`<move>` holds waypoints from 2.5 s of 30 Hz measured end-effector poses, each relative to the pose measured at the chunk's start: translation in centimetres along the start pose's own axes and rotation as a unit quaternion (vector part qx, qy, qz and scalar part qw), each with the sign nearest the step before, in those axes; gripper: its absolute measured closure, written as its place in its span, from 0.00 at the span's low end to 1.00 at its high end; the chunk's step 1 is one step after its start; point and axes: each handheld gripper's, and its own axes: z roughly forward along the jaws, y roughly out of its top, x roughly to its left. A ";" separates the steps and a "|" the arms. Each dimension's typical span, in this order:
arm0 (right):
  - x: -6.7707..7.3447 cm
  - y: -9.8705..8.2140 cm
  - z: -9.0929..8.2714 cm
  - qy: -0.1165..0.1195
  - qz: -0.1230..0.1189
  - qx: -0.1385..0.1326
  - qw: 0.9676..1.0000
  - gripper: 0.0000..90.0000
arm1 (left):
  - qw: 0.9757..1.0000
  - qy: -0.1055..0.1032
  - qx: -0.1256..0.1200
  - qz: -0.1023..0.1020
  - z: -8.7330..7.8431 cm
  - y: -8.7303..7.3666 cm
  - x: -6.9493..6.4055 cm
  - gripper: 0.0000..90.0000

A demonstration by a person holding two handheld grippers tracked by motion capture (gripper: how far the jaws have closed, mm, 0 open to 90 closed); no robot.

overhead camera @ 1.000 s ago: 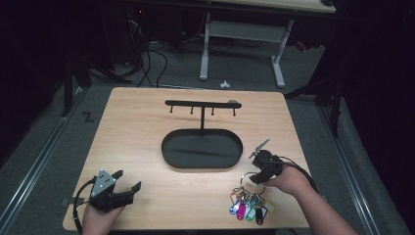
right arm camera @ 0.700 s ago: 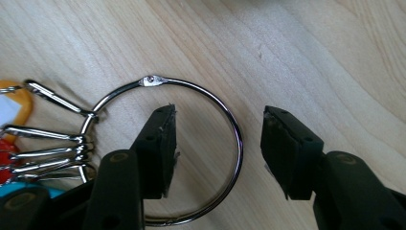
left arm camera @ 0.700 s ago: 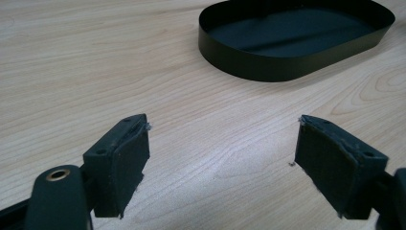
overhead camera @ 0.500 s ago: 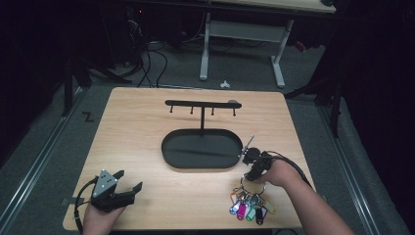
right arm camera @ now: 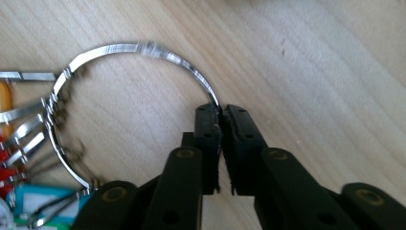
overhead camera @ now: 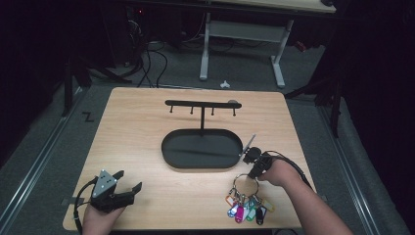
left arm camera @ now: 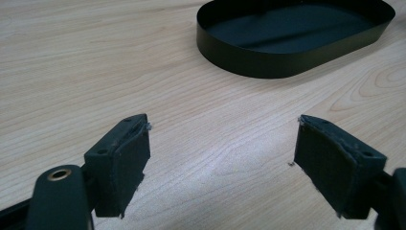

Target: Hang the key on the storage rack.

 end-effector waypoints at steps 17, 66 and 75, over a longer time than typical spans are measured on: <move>0.4 -0.4 -0.5 -0.008 -0.022 -0.012 1.000 0.74 | 1.000 -0.002 0.006 0.002 0.2 0.0 0.0 0.23; 1.8 0.9 0.1 -0.004 -0.068 0.050 0.996 0.96 | 1.000 0.001 -0.004 0.004 0.1 0.2 -0.4 0.23; 1.8 0.3 -0.5 -0.008 -0.074 0.018 0.997 0.97 | 1.000 -0.005 0.001 0.009 0.5 0.2 -0.6 0.23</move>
